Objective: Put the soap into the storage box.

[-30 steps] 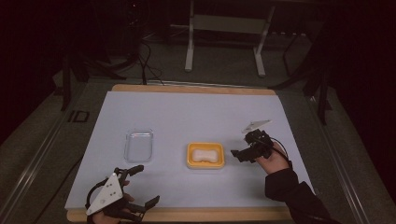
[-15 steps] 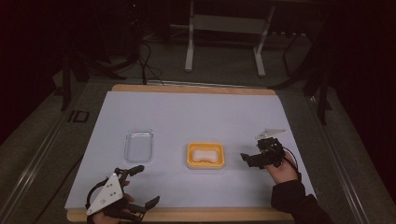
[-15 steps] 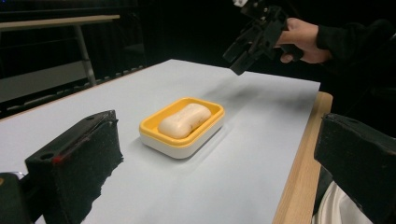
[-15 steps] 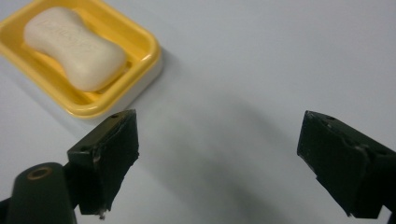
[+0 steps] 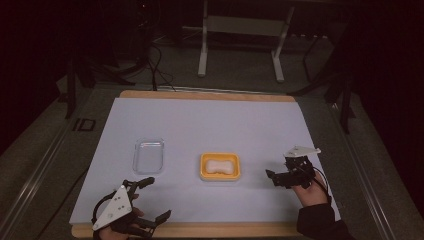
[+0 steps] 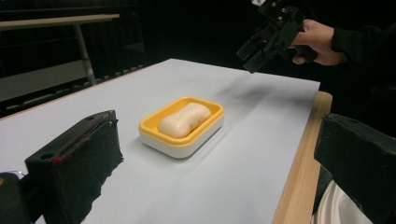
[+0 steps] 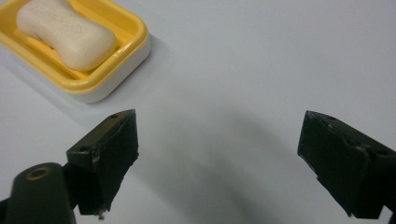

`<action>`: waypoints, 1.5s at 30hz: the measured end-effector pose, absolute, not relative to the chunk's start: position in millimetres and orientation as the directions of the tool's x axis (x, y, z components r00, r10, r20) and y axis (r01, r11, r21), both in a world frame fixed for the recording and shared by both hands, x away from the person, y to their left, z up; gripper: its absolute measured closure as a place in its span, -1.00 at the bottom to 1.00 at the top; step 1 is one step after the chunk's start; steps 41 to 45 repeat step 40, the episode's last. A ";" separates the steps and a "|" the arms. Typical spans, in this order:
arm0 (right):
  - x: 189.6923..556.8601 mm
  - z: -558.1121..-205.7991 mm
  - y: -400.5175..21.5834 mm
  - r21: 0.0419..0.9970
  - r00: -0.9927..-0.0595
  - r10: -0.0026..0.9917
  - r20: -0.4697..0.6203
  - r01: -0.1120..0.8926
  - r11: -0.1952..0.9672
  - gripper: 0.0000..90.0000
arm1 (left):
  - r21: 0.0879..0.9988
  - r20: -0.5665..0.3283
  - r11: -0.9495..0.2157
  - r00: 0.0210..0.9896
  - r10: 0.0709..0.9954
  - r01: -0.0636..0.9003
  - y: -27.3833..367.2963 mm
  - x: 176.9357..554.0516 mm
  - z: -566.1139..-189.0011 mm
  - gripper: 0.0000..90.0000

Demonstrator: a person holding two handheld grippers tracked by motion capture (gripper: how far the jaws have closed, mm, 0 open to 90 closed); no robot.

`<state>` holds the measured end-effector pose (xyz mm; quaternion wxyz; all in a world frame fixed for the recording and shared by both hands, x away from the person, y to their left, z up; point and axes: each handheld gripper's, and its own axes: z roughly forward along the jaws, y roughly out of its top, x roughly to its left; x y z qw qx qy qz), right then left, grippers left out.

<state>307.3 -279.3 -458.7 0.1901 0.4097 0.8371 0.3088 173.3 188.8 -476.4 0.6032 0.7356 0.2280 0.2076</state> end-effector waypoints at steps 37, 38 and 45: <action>284.7 -478.6 -287.3 0.706 -0.618 0.777 -0.117 0.498 0.503 -0.74 | 0.980 0.029 -0.178 0.818 0.574 0.090 186.3 173.0 -476.7 -0.98; 284.3 -477.9 -287.7 0.709 -0.616 0.779 -0.117 0.497 0.500 -0.74 | 0.980 0.029 -0.178 0.818 0.575 0.090 186.2 173.0 -476.6 -0.98; 284.2 -477.5 -287.9 0.709 -0.617 0.778 -0.115 0.498 0.499 -0.74 | 0.980 0.030 -0.179 0.817 0.575 0.091 186.1 172.9 -476.6 -0.98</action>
